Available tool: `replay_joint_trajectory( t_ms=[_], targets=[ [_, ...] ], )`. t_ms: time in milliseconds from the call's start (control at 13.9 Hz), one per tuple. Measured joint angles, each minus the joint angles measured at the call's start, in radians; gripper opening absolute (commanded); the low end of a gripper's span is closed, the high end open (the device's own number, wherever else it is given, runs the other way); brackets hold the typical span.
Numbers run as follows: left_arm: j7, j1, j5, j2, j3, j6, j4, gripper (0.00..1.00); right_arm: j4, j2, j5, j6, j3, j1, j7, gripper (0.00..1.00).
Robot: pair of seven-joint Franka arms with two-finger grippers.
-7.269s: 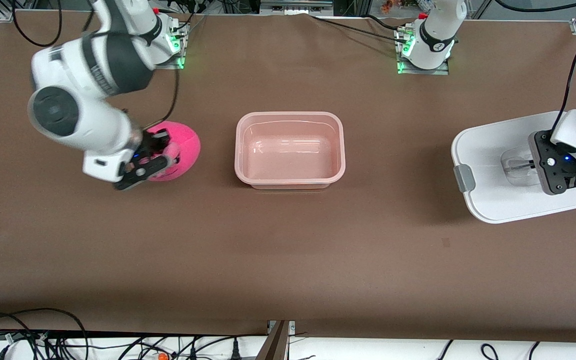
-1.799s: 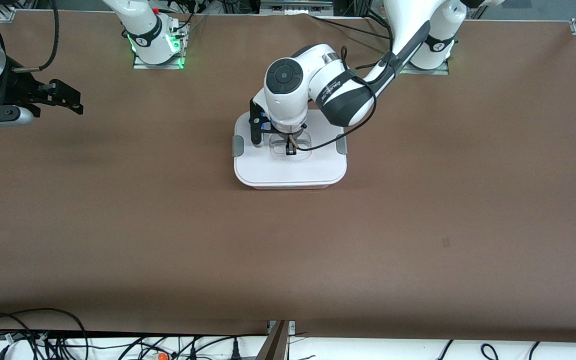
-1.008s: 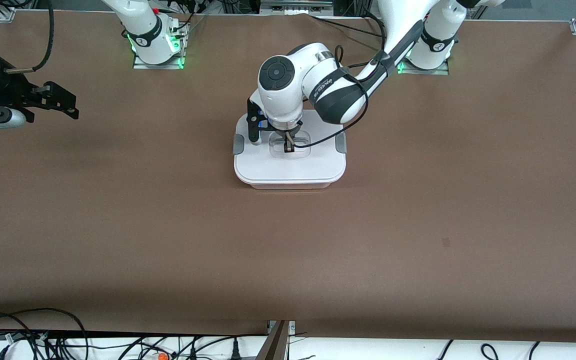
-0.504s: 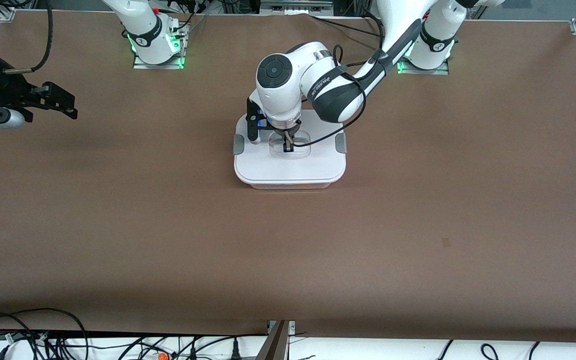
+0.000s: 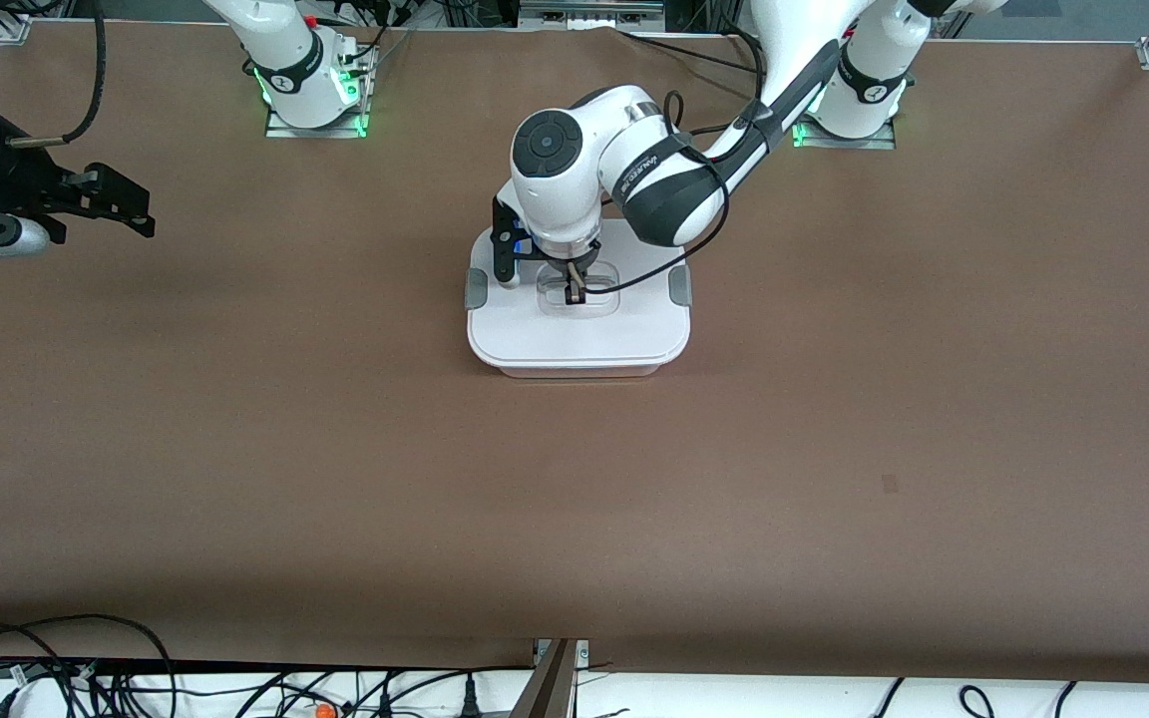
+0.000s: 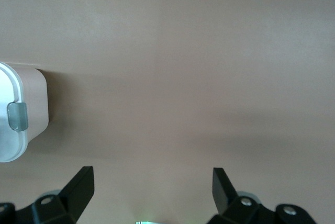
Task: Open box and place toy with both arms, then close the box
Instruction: 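Lower the lid onto the box and press it down with the left gripper, then open the left gripper and lift it off the lid handle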
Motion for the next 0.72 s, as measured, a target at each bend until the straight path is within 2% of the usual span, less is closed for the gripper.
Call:
replay_joint_trajectory(
  t_ms=[144,216,288,720],
  targets=[
    [0.0,0.0,0.0,0.001,0.0,0.0,0.001,0.03,0.0,0.0,0.0,0.0,0.0,0.0,0.0,1.0],
    [-0.001,0.0,0.0,0.001,0.001,0.0,0.001,0.94,0.0,0.0,0.0,0.0,0.0,0.0,0.0,1.0],
    [-0.001,0.0,0.0,0.001,0.001,0.0,0.002,1.0,0.0,0.0,0.0,0.0,0.0,0.0,0.0,1.0],
    [-0.006,0.007,0.0,0.018,0.014,0.004,0.022,1.0,0.0,0.0,0.0,-0.001,0.0,0.0,0.0,1.0]
  ],
)
